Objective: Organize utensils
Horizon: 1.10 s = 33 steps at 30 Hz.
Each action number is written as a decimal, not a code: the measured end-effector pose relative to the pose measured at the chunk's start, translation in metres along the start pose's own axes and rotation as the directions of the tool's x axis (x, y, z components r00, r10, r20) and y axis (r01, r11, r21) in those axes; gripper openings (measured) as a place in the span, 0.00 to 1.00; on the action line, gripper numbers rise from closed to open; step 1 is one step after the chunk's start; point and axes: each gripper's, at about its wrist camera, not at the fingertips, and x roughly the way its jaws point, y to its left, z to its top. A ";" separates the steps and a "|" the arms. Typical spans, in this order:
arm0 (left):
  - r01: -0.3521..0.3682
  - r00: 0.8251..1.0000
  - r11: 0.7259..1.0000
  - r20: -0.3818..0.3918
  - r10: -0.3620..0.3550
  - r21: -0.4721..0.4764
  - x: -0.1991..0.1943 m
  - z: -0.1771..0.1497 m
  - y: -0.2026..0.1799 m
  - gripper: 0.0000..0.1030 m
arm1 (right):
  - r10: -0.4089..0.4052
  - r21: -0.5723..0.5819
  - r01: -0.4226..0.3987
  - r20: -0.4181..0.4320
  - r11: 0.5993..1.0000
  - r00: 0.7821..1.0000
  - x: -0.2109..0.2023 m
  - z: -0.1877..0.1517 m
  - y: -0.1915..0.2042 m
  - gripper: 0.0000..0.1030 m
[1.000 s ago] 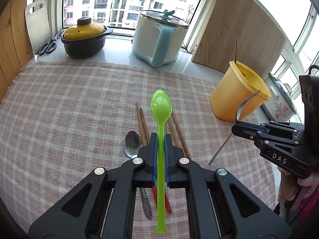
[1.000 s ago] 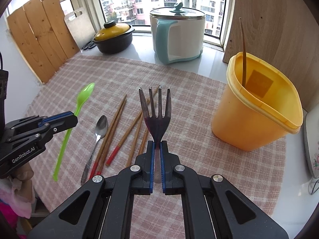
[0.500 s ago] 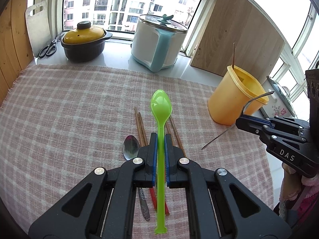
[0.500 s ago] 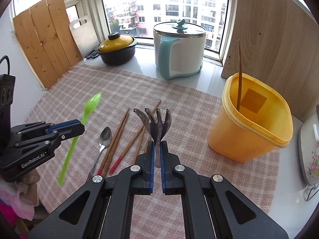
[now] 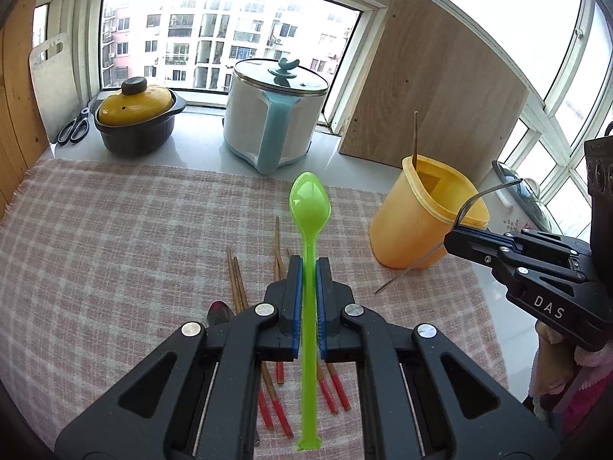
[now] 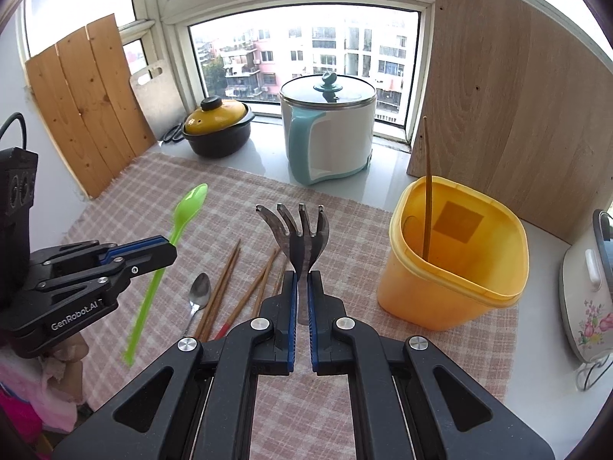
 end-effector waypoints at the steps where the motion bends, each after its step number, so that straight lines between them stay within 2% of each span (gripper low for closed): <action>1: 0.006 1.000 1.000 0.007 -0.006 0.003 0.000 0.003 -0.004 0.04 | -0.002 0.002 0.002 0.006 1.000 1.000 -0.003 0.002 -0.002 0.04; 17: 0.085 0.990 0.994 0.104 -0.092 0.067 0.005 0.061 -0.071 0.04 | -0.048 0.036 0.045 0.087 0.998 0.995 -0.046 0.026 -0.048 0.04; 33: 0.127 0.976 0.989 0.168 -0.139 0.078 0.041 0.116 -0.137 0.04 | -0.095 0.045 0.089 0.141 0.995 0.985 -0.067 0.051 -0.098 0.03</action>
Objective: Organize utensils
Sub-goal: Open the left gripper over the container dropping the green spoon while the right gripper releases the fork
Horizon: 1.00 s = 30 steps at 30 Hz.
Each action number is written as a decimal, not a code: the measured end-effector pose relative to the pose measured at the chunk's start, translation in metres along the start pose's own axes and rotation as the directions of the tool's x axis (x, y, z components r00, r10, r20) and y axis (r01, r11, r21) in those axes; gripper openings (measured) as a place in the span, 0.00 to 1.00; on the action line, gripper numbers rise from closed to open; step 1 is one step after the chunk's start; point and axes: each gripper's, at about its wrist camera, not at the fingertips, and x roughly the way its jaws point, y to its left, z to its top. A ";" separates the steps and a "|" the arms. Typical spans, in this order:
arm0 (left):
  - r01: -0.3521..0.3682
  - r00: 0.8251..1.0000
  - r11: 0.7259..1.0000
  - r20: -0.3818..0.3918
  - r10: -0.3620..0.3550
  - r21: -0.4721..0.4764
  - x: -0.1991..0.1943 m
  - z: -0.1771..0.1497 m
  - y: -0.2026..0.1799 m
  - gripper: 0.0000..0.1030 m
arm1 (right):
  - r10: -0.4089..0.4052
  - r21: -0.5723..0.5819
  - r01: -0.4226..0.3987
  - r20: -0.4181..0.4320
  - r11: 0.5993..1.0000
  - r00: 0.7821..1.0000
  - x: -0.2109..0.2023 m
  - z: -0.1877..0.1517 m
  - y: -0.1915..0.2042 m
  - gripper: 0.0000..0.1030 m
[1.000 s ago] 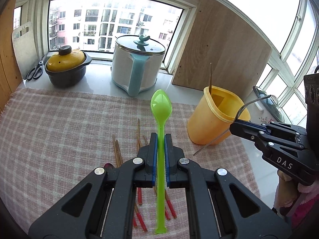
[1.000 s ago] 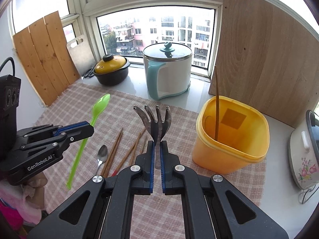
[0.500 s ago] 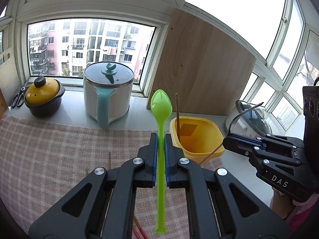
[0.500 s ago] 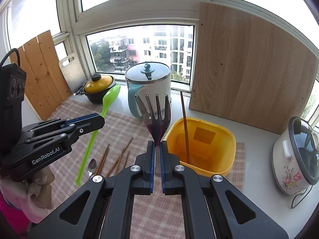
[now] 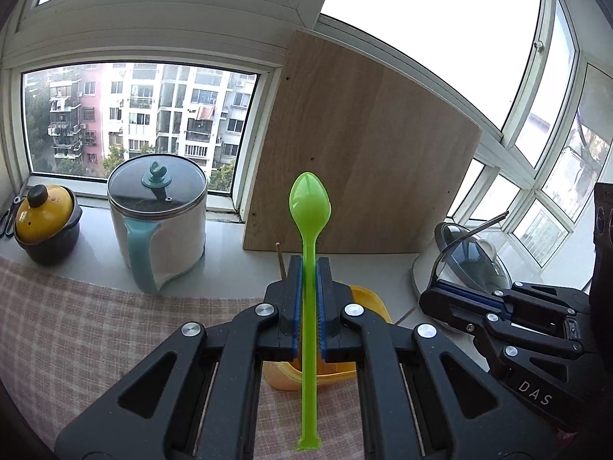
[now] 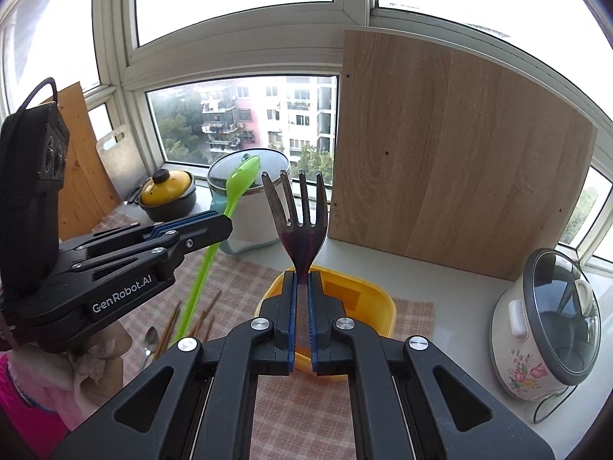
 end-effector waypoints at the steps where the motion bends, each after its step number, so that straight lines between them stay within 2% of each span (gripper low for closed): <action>1: 0.005 1.000 1.000 0.005 -0.005 -0.006 0.004 0.003 -0.002 0.04 | -0.002 0.000 0.002 0.001 1.000 1.000 0.001 0.002 -0.003 0.03; 9: 0.022 0.999 0.998 0.034 -0.020 -0.061 0.042 0.011 -0.004 0.04 | -0.014 0.009 0.014 -0.016 1.000 1.000 0.021 0.005 -0.026 0.03; 13: 0.003 0.999 0.997 0.038 0.000 -0.076 0.062 0.007 -0.001 0.04 | -0.011 0.028 0.013 -0.039 1.000 0.999 0.034 0.000 -0.038 0.03; 20: -0.031 0.999 0.998 0.033 0.033 -0.050 0.087 -0.010 -0.001 0.04 | -0.007 0.052 0.011 -0.082 0.999 0.997 0.052 -0.014 -0.050 0.03; 30: -0.039 0.999 0.999 0.027 0.040 -0.033 0.098 -0.024 -0.004 0.04 | 0.006 0.073 0.003 -0.116 0.997 0.993 0.062 -0.026 -0.059 0.03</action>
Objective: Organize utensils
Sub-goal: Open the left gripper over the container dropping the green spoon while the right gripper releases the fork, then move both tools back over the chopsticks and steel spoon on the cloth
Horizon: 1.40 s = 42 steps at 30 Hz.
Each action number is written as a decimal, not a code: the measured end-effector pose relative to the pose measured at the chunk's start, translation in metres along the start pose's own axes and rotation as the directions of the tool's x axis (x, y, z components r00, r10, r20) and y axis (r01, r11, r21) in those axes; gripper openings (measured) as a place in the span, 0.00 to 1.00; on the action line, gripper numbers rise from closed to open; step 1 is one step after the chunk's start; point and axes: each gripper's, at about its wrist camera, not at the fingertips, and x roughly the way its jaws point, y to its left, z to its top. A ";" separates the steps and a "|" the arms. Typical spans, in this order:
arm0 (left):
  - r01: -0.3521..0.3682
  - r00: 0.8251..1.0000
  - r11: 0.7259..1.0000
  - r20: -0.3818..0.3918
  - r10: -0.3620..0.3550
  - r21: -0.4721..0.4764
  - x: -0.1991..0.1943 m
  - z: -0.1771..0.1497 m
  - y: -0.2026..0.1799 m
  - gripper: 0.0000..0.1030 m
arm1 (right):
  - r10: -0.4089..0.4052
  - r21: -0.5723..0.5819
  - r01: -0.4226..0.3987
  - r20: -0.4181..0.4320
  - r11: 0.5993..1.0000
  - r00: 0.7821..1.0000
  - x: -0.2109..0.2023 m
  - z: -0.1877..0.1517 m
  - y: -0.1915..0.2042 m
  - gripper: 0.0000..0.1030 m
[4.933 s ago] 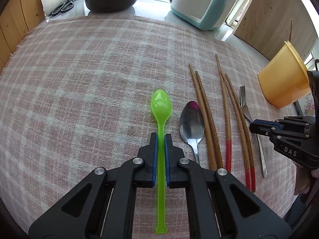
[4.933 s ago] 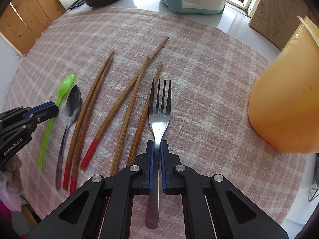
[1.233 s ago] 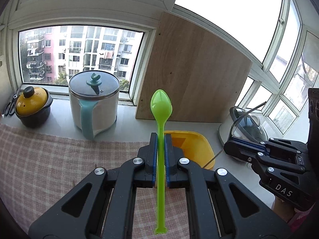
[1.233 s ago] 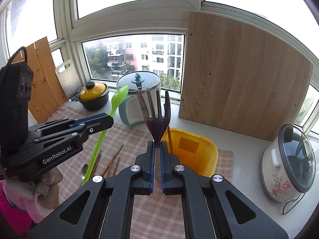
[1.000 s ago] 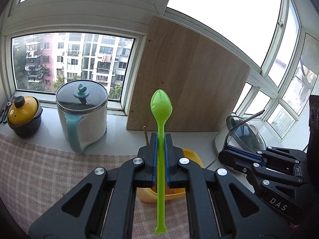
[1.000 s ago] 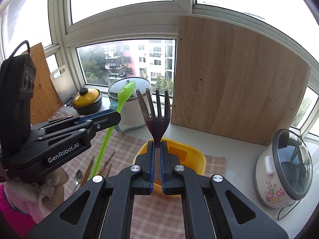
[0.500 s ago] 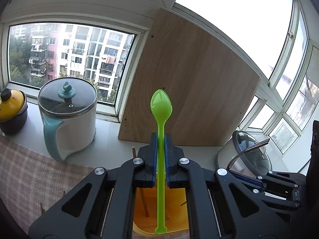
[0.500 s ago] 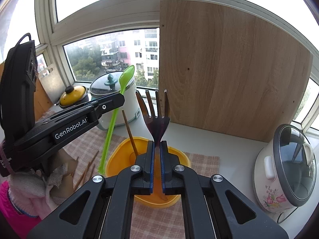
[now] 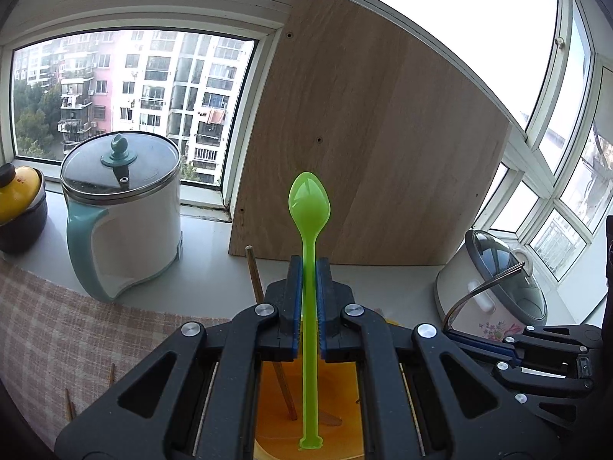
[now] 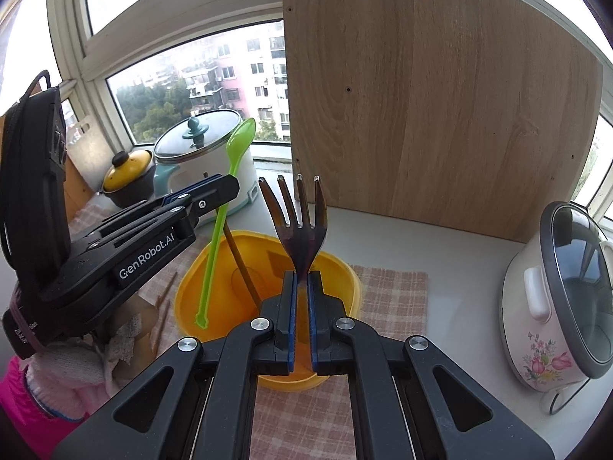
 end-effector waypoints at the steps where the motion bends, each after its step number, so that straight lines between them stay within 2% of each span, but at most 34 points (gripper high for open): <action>1: -0.002 1.000 1.000 -0.002 0.002 0.001 0.000 -0.001 0.001 0.04 | 0.002 0.001 -0.002 -0.003 1.000 1.000 0.001 0.000 0.000 0.03; 9: -0.006 0.999 1.000 -0.041 0.007 0.014 -0.009 -0.013 0.001 0.04 | -0.003 0.001 0.003 -0.015 1.000 1.000 0.002 -0.003 0.003 0.04; 24: -0.015 1.000 1.000 -0.020 0.016 0.022 -0.060 -0.016 0.013 0.04 | -0.020 0.034 0.020 -0.010 0.999 1.000 -0.021 -0.023 0.013 0.05; 27: -0.017 1.000 1.000 -0.018 0.017 0.027 -0.073 -0.018 0.016 0.09 | -0.027 0.040 0.027 0.001 0.999 1.000 -0.029 -0.027 0.019 0.14; 29: -0.017 1.000 0.999 -0.011 0.018 0.028 -0.083 -0.020 0.019 0.25 | -0.025 0.047 0.025 0.009 0.999 1.000 -0.035 -0.031 0.023 0.19; 33: -0.029 1.000 0.999 -0.006 0.029 0.029 -0.102 -0.025 0.026 0.26 | -0.030 0.052 0.029 0.016 0.998 0.999 -0.043 -0.040 0.034 0.27; 42: -0.070 0.997 0.996 -0.024 0.071 0.047 -0.144 -0.037 0.056 0.31 | -0.022 0.050 0.021 0.026 0.999 0.999 -0.053 -0.058 0.057 0.56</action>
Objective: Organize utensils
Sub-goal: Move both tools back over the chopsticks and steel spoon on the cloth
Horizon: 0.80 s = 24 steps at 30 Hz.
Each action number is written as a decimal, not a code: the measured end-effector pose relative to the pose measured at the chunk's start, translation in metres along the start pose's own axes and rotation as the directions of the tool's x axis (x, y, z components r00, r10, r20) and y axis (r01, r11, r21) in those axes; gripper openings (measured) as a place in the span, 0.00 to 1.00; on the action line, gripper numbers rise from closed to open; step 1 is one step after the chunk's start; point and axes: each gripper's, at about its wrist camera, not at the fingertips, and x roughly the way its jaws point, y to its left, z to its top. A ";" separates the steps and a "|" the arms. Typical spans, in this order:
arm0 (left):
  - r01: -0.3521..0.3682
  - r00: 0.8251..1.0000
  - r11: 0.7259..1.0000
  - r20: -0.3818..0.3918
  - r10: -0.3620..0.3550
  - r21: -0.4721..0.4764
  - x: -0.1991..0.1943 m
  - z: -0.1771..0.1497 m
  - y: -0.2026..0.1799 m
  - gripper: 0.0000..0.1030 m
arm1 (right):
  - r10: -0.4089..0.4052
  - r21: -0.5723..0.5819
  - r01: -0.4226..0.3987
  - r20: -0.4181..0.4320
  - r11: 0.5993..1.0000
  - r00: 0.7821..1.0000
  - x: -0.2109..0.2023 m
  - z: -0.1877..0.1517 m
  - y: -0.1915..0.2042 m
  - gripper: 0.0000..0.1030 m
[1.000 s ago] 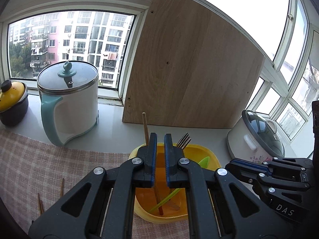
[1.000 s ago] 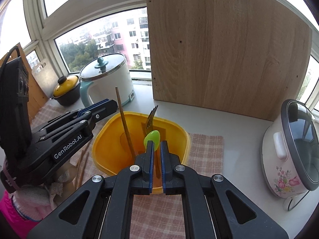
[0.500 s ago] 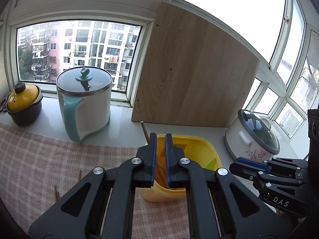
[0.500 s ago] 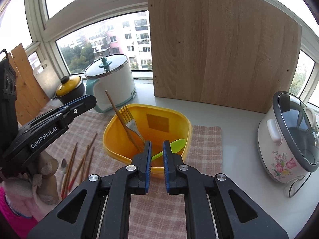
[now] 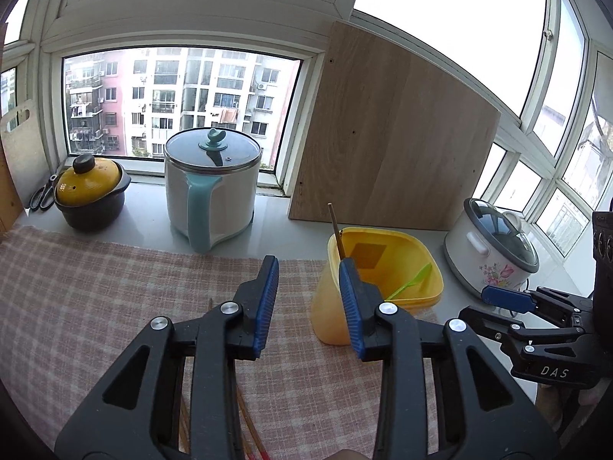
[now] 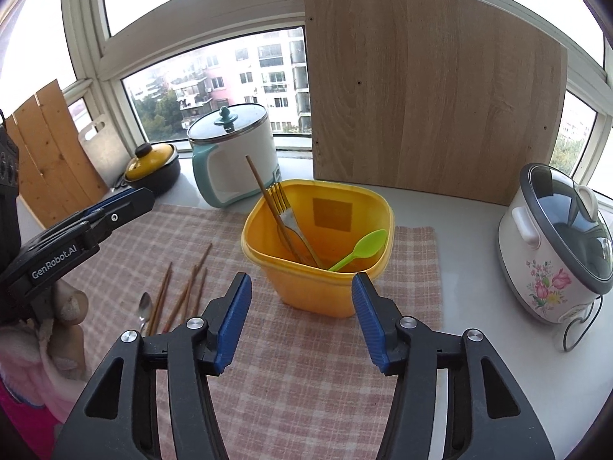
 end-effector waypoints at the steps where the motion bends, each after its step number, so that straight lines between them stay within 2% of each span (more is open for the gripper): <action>1: -0.007 1.000 1.000 -0.004 0.007 0.000 -0.004 -0.002 0.005 0.31 | 0.005 -0.003 -0.005 -0.004 1.000 1.000 0.000 -0.002 0.003 0.57; 9: -0.088 0.994 0.996 -0.062 0.085 -0.036 -0.024 -0.026 0.061 0.32 | 0.000 -0.058 0.000 -0.006 0.998 1.000 0.005 -0.020 0.031 0.70; 11: -0.109 0.991 0.993 -0.077 0.106 -0.045 -0.028 -0.033 0.074 0.31 | 0.001 -0.067 -0.001 0.001 0.998 1.000 0.008 -0.024 0.039 0.77; 17: -0.164 0.979 0.982 -0.139 0.150 -0.093 -0.032 -0.054 0.117 0.31 | 0.032 -0.117 -0.035 -0.027 0.993 0.999 0.023 -0.032 0.065 0.77; 24: -0.201 0.960 0.970 -0.225 0.167 -0.139 -0.026 -0.085 0.150 0.31 | 0.068 -0.160 -0.084 -0.105 0.984 0.992 0.050 -0.040 0.093 0.77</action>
